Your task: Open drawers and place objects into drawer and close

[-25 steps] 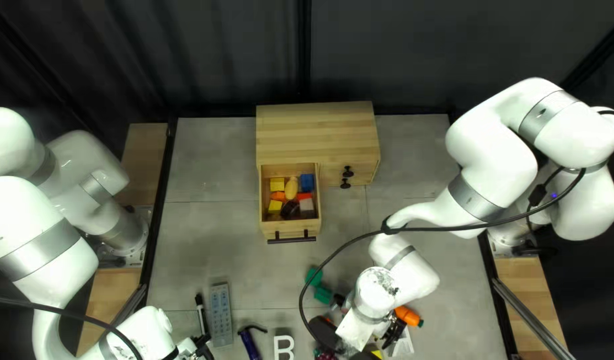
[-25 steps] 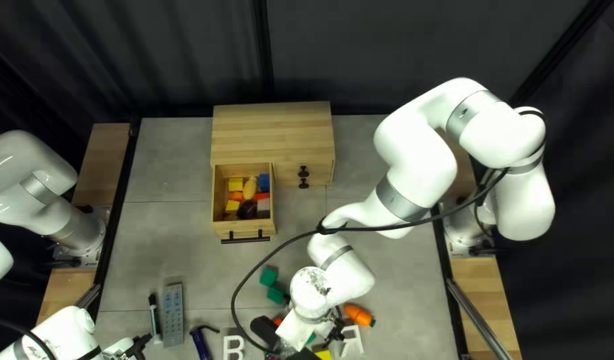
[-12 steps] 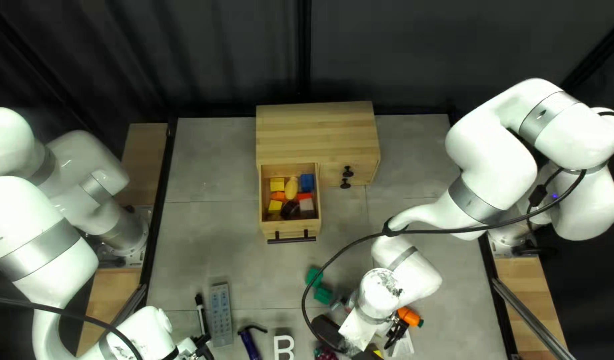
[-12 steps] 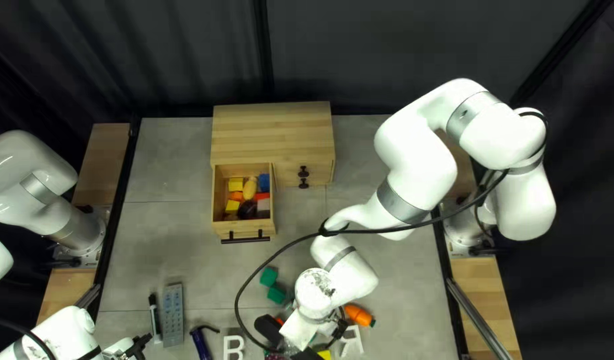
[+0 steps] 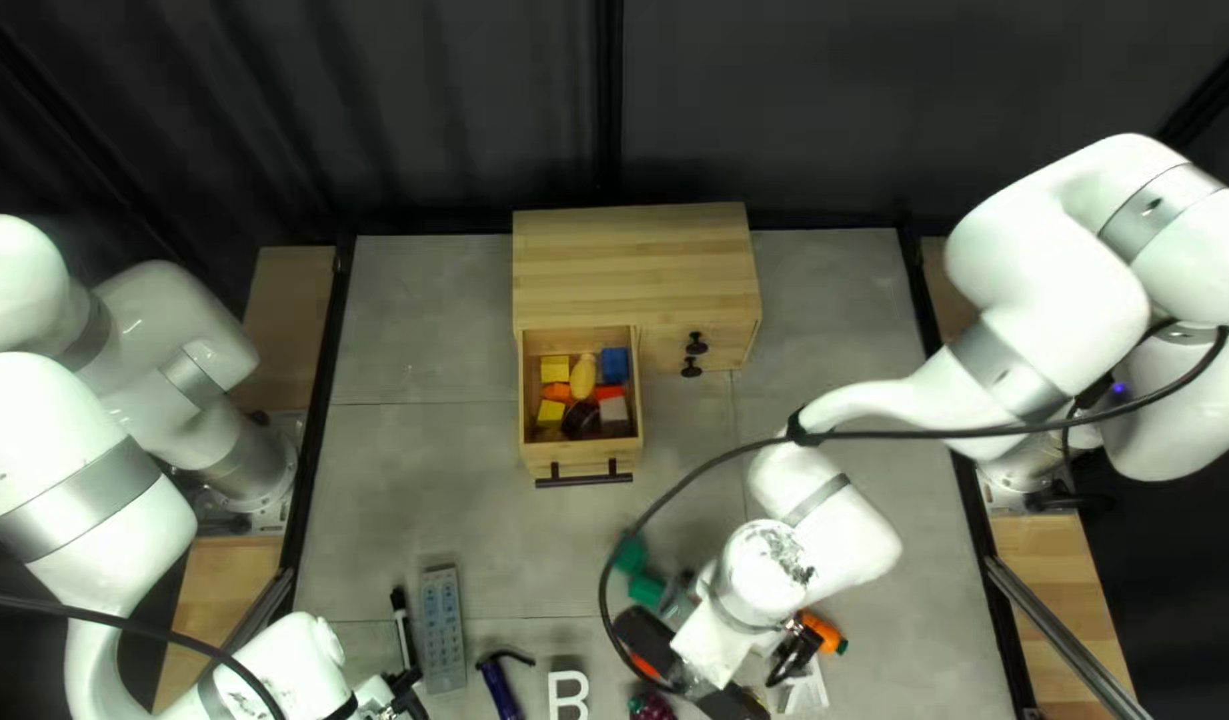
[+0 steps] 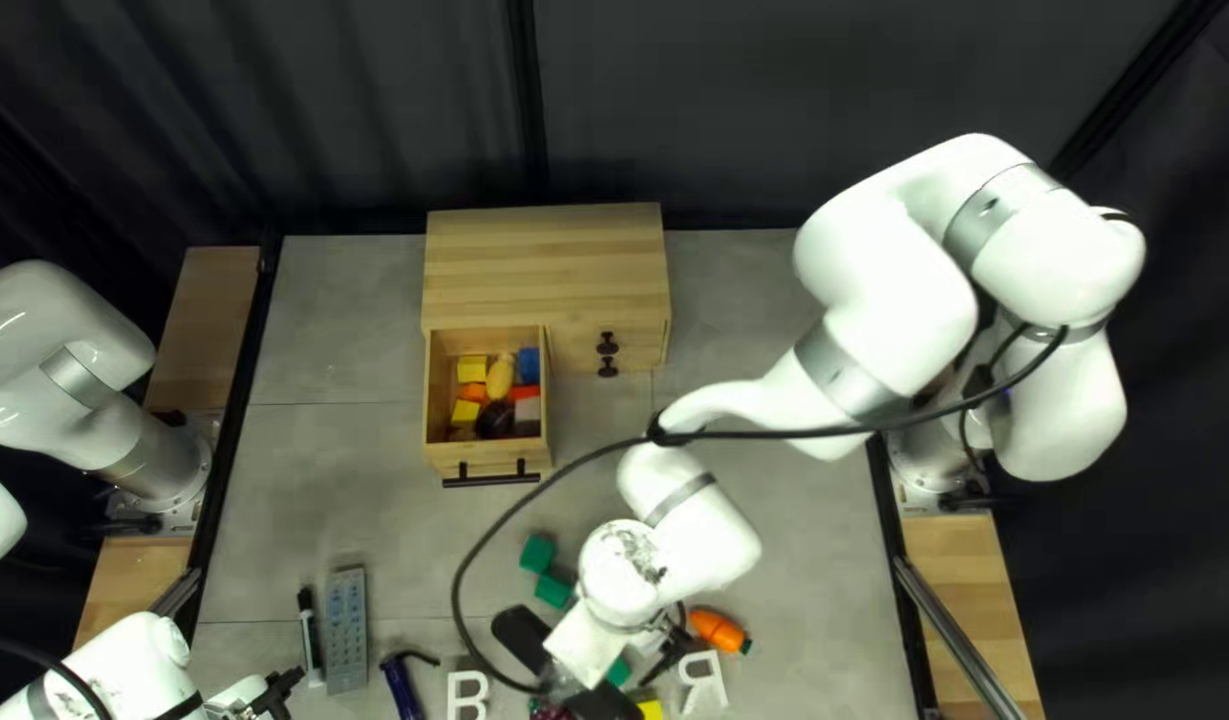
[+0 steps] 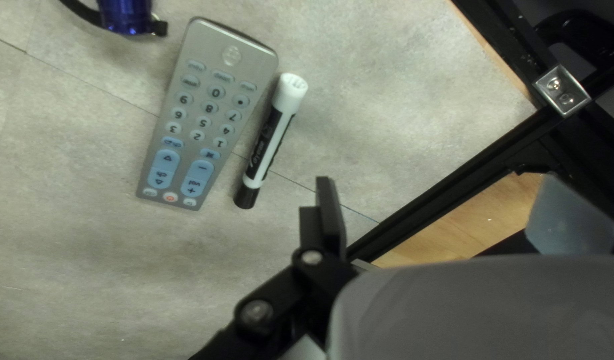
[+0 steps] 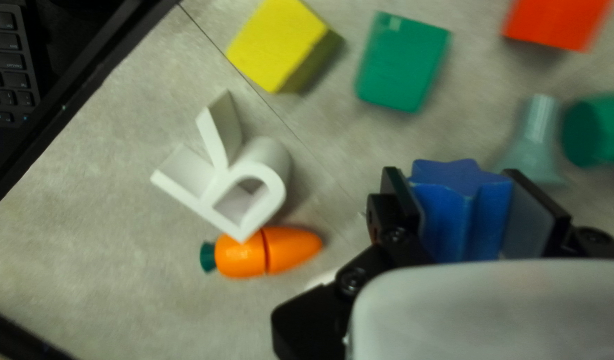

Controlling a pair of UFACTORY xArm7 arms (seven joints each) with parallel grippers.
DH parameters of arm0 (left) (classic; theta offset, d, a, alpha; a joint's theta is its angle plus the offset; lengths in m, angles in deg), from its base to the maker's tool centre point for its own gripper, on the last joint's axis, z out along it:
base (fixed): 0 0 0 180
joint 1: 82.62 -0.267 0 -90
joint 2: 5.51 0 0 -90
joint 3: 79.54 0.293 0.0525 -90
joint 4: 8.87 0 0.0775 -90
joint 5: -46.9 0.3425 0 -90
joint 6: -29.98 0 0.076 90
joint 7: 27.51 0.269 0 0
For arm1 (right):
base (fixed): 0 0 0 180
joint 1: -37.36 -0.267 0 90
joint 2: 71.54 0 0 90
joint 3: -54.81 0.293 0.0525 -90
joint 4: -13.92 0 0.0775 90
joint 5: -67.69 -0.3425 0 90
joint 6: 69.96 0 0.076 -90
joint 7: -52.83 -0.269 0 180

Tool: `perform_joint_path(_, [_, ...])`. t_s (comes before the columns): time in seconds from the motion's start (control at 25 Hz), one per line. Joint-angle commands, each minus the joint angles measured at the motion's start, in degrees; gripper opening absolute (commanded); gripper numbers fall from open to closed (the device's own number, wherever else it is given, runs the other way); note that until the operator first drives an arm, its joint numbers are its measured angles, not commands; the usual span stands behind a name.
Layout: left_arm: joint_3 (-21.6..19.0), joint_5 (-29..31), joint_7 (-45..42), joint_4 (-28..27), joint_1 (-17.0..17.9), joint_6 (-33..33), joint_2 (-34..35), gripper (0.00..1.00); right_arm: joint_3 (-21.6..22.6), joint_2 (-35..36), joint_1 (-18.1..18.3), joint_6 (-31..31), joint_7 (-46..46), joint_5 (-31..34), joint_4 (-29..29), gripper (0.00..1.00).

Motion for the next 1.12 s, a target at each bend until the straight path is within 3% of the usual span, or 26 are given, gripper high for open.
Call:
perform_joint_path(0.04, [0.0, 0.0, 0.0, 0.0, 0.0, 0.0, 0.0, 1.00, -2.3, -1.8, -0.7, -8.7, -11.7, 3.5, -8.3, 0.04])
perform_joint_path(0.28, [0.0, 0.0, 0.0, 0.0, 0.0, 0.0, 0.0, 1.00, -4.5, -2.9, -1.4, -11.5, -22.3, 10.1, -12.7, 0.04])
perform_joint_path(0.6, [0.0, 0.0, 0.0, 0.0, 0.0, 0.0, 0.0, 1.00, -9.3, -4.7, 1.9, 0.6, -26.2, 21.0, -3.9, 0.04])
perform_joint_path(0.88, [0.0, 0.0, 0.0, 0.0, 0.0, 0.0, 0.0, 1.00, -12.6, 0.7, 4.0, 5.1, -25.8, 26.9, -7.2, 0.05])
perform_joint_path(1.0, [0.0, 0.0, 0.0, 0.0, 0.0, 0.0, 0.0, 1.00, -13.5, 2.5, 4.5, 6.7, -25.9, 28.1, -8.3, 0.10])
perform_joint_path(1.08, [0.0, 0.0, 0.0, 0.0, 0.0, 0.0, 0.0, 1.00, -13.7, 3.5, 4.7, 7.1, -26.0, 28.1, -9.3, 0.94])
perform_joint_path(1.12, [0.0, 0.0, 0.0, 0.0, 0.0, 0.0, 0.0, 1.00, -13.7, 4.0, 4.7, 6.7, -25.8, 27.8, -10.3, 1.00])
